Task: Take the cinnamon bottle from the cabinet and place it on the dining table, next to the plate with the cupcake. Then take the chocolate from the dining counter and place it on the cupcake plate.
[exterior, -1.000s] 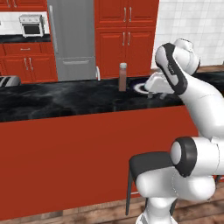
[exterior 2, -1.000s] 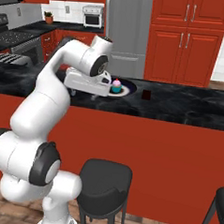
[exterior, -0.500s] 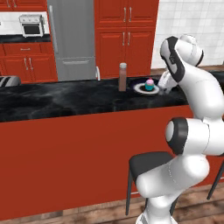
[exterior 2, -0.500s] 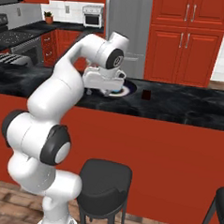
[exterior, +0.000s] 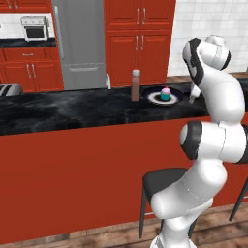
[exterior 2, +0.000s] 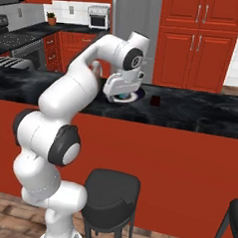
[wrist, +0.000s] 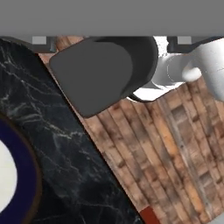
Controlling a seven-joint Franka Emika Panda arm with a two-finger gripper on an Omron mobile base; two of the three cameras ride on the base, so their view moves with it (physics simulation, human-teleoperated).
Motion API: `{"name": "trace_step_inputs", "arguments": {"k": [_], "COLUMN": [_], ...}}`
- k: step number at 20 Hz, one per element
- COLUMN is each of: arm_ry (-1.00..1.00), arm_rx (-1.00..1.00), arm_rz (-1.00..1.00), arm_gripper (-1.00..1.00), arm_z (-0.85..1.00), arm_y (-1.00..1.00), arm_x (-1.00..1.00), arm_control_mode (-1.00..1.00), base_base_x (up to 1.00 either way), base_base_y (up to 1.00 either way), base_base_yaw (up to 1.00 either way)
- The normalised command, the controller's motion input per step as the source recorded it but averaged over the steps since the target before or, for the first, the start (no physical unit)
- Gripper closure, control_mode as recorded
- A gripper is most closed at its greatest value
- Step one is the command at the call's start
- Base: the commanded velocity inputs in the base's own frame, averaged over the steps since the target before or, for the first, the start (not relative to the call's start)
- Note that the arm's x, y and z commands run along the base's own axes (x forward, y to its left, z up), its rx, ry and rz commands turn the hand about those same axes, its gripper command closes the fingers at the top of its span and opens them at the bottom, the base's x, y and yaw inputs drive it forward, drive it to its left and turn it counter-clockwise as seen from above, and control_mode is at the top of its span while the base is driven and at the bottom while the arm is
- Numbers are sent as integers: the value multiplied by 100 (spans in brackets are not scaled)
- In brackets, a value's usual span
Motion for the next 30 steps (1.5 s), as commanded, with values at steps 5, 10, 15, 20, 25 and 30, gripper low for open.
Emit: {"name": "trace_step_inputs", "arguments": {"k": [5,10,15,20,25,30], "arm_ry": [0,5,2,-3,-10,-9], "arm_rx": [-11,-6,-1,0,-3,-17], "arm_rz": [-7,-26,-24,-6,3,7], "arm_gripper": [-100,-100,-100,-100,-100,-100], "arm_z": [-3,-3,-2,-13,-13,-12], "arm_y": [-27,-22,-23,-18,-23,-13], "arm_x": [34,41,37,28,18,25], "arm_control_mode": [-100,-100,-100,-100,-100,-100], "base_base_x": [0,0,0,0,0,0], "base_base_y": [0,0,0,0,0,0], "base_base_yaw": [0,0,0,0,0,0]}}
